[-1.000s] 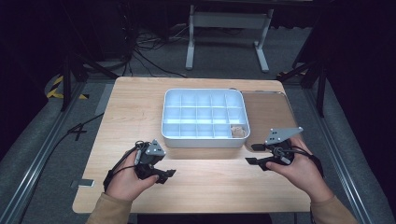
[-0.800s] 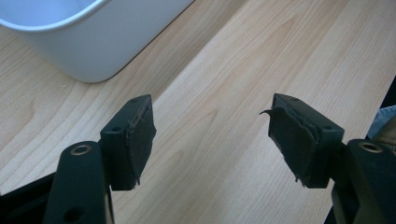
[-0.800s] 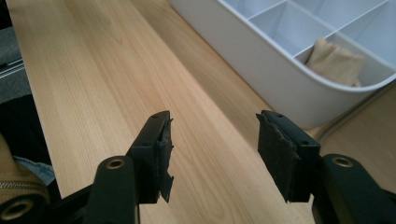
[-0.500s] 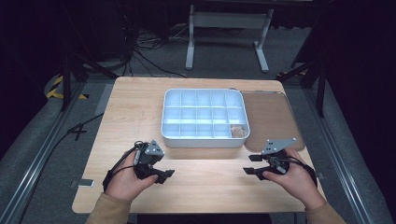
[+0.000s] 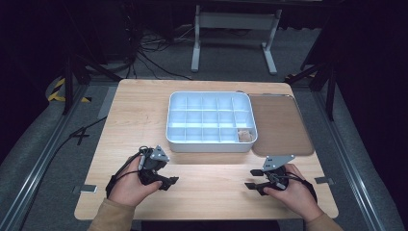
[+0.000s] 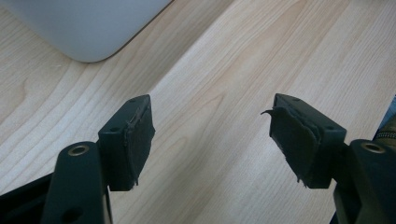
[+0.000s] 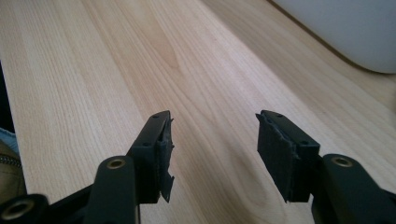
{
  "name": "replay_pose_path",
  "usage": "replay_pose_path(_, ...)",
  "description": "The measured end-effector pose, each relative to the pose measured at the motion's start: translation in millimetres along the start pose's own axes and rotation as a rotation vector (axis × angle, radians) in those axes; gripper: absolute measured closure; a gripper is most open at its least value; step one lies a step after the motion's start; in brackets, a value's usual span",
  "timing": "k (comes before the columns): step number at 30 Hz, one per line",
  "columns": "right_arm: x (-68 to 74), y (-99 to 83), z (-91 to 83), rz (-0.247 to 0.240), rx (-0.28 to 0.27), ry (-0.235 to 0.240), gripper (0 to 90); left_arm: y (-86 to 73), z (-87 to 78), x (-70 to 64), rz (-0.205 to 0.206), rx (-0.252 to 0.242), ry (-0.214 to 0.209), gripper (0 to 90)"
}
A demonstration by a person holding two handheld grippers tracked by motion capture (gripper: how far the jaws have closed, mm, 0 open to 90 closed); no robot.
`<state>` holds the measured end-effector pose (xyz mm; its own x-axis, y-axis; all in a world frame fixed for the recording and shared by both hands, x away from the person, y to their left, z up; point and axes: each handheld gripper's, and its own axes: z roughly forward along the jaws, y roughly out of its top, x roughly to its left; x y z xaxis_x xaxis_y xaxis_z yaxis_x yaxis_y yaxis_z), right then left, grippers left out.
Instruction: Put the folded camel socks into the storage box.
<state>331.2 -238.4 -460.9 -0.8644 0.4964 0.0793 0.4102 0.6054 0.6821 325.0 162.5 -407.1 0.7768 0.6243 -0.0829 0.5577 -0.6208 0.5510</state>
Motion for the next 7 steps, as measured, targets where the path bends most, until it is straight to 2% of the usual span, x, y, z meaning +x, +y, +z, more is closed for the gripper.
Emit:
replay_pose_path(2, 1.6, -1.5, 3.2, -0.013, -0.009, -0.003, 45.1, -0.2, 0.5, 0.3, 0.001, 0.009, -0.005, 30.9)
replay_pose_path(7, 2.2, -3.0, 6.7, -0.010, -0.018, 0.001, 43.6, -2.6, 2.4, 2.4, 0.006, 0.017, -0.005, 30.2)
